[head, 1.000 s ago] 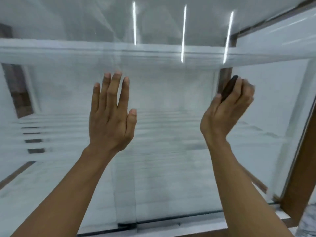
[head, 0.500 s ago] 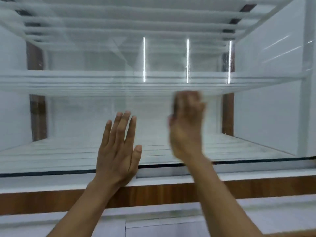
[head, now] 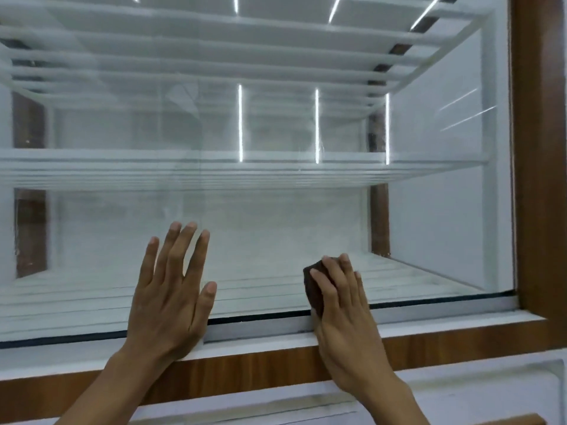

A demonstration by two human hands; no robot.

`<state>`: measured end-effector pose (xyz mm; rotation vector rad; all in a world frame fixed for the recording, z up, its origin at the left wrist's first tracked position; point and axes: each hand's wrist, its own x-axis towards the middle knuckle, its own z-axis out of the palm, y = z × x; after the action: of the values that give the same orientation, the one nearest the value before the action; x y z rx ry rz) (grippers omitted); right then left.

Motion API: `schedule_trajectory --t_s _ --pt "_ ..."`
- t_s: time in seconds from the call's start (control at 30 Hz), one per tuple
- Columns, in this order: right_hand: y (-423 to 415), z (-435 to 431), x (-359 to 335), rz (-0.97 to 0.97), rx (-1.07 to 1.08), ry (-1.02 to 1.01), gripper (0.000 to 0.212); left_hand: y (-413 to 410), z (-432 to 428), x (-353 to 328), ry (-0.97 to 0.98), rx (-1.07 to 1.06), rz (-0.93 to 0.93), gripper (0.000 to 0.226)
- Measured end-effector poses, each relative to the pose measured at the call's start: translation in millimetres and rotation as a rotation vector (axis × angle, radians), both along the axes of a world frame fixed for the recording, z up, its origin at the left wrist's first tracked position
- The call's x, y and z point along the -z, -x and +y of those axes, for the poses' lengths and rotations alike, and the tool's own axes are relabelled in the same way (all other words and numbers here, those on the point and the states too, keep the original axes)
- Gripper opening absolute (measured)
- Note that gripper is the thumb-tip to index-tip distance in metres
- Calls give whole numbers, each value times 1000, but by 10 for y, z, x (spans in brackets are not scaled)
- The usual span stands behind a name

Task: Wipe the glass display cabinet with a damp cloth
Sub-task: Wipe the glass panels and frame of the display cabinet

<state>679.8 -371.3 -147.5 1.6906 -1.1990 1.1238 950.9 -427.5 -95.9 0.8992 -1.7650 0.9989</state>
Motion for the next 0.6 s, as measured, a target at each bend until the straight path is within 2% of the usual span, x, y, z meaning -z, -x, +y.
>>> schedule_trajectory --t_s 0.13,0.17,0.2,0.3,0.33,0.37,0.43,0.47,0.5,0.53,0.6 --pt "676 -87 -467 -596 15 182 77 34 15 -21 6 -96 -50 67" --pt "659 -117 -626 -632 15 216 74 52 23 -32 6 -114 -60 67" --pt "535 -149 -769 -550 22 230 71 63 29 -41 7 -123 -67 66" --pt "138 -263 -898 93 20 170 62 59 35 -46 13 -115 -75 64" --pt "148 -266 -970 167 38 191 61 51 36 -49 15 -116 -83 64" --pt "223 -281 -1048 91 58 225 60 46 37 -46 15 -122 -91 64" --pt "395 -295 -1244 -334 77 278 61 53 45 -42 15 -141 -89 65" --pt "392 -286 -1330 -470 78 287 64 68 49 -58 17 -153 -86 66" --pt "305 -288 -1377 -466 77 285 67 92 48 -93 20 -167 -87 67" --pt "153 -305 -1385 -343 58 272 68 119 44 -146 21 -179 -92 67" --pt "-174 -391 -1240 26 19 229 66 178 37 -288 20 -194 -85 69"
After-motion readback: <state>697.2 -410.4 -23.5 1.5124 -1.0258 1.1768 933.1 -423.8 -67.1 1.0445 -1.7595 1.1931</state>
